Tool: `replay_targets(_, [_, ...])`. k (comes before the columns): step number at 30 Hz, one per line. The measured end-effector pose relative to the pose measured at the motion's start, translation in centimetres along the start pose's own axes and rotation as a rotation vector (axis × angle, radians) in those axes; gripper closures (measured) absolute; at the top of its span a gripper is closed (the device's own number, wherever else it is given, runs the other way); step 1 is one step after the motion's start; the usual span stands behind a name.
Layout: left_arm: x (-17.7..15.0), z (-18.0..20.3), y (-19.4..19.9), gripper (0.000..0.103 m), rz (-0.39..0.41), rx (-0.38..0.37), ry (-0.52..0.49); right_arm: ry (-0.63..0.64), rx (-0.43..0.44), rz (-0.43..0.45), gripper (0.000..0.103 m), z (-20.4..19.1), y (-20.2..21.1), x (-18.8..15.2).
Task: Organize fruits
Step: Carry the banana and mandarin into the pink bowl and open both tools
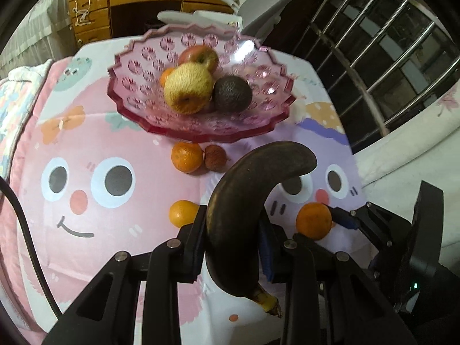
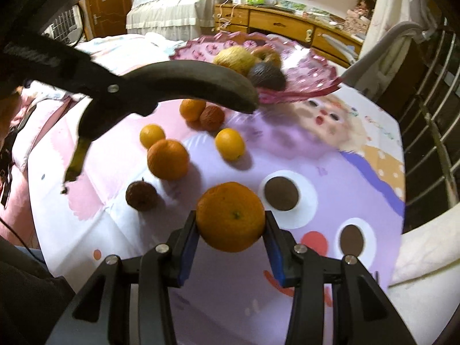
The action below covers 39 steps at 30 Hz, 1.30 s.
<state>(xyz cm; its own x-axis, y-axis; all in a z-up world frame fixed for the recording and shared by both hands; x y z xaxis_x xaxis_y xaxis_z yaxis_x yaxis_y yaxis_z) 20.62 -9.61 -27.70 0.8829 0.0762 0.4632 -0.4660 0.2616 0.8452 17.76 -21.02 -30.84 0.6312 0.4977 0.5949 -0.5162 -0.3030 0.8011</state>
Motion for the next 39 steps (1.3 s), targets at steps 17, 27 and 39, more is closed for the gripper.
replay_targets(17, [6.9, -3.4, 7.5, 0.073, 0.164, 0.083, 0.041, -0.097, -0.035, 0.124, 0.059, 3.0, 3.6, 8.0])
replay_targets(27, [12.0, -6.3, 7.5, 0.073, 0.201, 0.125, 0.024, -0.191, -0.049, 0.149, 0.059, 3.6, 2.7, 11.9])
replay_targets(39, [16.8, -10.3, 1.9, 0.073, 0.138, 0.106, 0.034, -0.223, -0.053, 0.08, 0.059, 1.9, -1.8, 14.1])
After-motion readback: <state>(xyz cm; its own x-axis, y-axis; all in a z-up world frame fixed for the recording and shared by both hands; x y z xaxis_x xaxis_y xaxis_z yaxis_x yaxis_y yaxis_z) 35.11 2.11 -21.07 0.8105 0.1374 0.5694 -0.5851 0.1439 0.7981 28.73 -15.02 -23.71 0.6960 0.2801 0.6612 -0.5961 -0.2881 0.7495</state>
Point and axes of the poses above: each gripper's, at about its wrist camera, not at the fingertips, and y roughly against the way its jaws point, z to its right, x to its top, the point moved 10 cm from there along -y, roughly the way its jaws point, and after that the axes turned 5 degrees about z, right-handed, at the moved point
